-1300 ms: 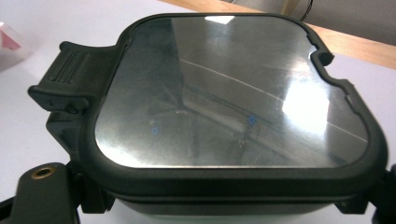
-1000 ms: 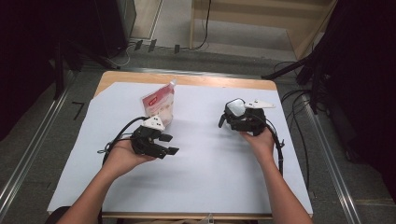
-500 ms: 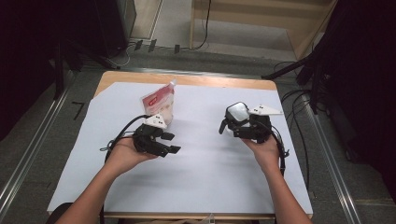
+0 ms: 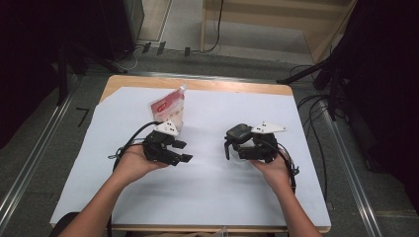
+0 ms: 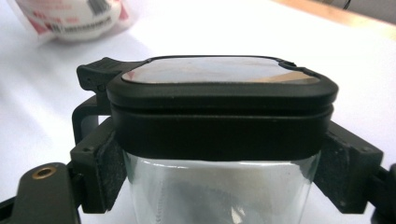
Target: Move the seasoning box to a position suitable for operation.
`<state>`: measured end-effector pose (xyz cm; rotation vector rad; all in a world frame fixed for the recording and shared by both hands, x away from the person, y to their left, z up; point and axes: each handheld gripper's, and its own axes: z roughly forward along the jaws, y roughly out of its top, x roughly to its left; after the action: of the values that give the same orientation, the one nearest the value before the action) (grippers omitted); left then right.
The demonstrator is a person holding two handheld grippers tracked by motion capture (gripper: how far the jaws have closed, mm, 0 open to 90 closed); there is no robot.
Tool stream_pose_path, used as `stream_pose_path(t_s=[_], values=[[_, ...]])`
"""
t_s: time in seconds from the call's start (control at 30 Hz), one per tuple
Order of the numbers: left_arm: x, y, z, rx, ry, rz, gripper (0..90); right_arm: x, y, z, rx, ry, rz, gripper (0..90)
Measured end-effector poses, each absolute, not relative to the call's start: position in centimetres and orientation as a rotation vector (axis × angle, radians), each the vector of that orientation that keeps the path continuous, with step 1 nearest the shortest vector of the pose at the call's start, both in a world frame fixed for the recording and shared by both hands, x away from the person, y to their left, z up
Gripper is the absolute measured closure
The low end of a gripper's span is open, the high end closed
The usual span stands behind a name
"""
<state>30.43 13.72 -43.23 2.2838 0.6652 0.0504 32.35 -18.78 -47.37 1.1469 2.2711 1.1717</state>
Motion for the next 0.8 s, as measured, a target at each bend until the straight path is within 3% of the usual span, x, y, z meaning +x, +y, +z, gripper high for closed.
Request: stream_pose_path(t_s=[0.8], values=[[30.3, 13.4, -43.5, 2.301, 0.662, 0.051, 45.3, 28.6, -18.3, -48.6, 1.274, 2.166, 1.131, 15.6]])
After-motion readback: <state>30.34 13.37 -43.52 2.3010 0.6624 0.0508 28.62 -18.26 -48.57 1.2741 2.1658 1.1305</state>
